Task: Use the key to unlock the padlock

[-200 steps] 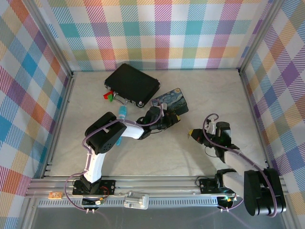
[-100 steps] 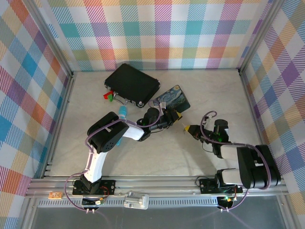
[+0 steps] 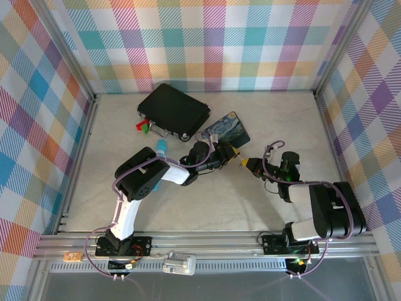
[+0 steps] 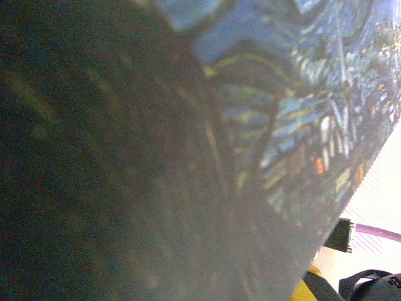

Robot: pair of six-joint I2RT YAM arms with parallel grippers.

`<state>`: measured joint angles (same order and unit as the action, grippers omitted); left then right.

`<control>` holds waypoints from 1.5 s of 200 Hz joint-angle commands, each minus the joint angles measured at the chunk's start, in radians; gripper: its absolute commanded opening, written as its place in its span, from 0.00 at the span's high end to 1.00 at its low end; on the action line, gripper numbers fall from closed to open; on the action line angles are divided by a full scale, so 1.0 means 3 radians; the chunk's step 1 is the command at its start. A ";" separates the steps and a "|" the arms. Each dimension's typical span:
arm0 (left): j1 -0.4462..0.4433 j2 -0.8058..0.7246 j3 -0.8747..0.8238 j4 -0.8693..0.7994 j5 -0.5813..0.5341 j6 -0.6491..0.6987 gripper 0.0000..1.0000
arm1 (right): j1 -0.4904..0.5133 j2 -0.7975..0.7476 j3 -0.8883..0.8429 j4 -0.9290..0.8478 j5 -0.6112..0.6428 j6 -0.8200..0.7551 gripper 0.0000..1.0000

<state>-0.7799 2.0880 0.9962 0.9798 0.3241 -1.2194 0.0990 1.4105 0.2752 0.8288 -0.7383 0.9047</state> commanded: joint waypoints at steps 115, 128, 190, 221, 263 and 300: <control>-0.0011 0.0055 0.0017 0.0272 0.0019 -0.0146 1.00 | -0.0005 -0.0076 0.0038 -0.0218 0.0086 -0.0117 1.00; -0.0017 0.0054 0.0015 0.0276 0.0009 -0.0153 1.00 | -0.0007 -0.0047 0.0044 -0.0209 0.0085 -0.0111 1.00; -0.0026 0.0060 0.0042 0.0275 0.0019 -0.0172 1.00 | -0.0003 -0.0005 0.0058 -0.0115 0.0082 -0.0087 1.00; -0.0046 0.0060 0.0069 0.0262 0.0019 -0.0177 1.00 | 0.0002 0.0067 0.0120 -0.0073 0.0053 -0.0068 1.00; -0.0078 0.0060 0.0080 0.0261 0.0009 -0.0197 1.00 | 0.0008 0.0178 0.0151 0.0103 0.0004 -0.0010 1.00; -0.0098 0.0068 0.0083 0.0263 0.0024 -0.0243 1.00 | 0.0013 0.0202 0.0170 0.0147 -0.0018 -0.0060 1.00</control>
<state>-0.7876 2.0956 0.9974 1.0012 0.3103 -1.2510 0.0994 1.4609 0.2920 0.8146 -0.7242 0.8982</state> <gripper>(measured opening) 0.149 0.048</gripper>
